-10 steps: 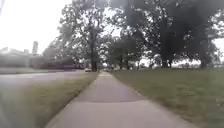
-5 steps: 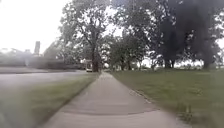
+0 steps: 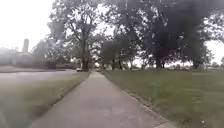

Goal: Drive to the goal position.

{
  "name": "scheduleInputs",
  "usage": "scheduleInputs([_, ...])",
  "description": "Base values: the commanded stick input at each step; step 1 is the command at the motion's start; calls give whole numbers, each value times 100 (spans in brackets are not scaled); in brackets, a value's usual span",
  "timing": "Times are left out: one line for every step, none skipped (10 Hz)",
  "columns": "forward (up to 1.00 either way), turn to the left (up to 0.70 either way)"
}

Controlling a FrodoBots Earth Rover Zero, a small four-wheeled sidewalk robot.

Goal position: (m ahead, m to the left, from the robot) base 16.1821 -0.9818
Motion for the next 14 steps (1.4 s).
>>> scheduleInputs([100,22])
scheduleInputs([100,8])
scheduleInputs([100,0])
scheduleInputs([100,0])
scheduleInputs([100,0])
scheduleInputs([100,4])
scheduleInputs([100,14])
scheduleInputs([100,40])
scheduleInputs([100,26])
scheduleInputs([100,14])
scheduleInputs([100,9])
scheduleInputs([100,4])
scheduleInputs([100,0])
scheduleInputs([100,3])
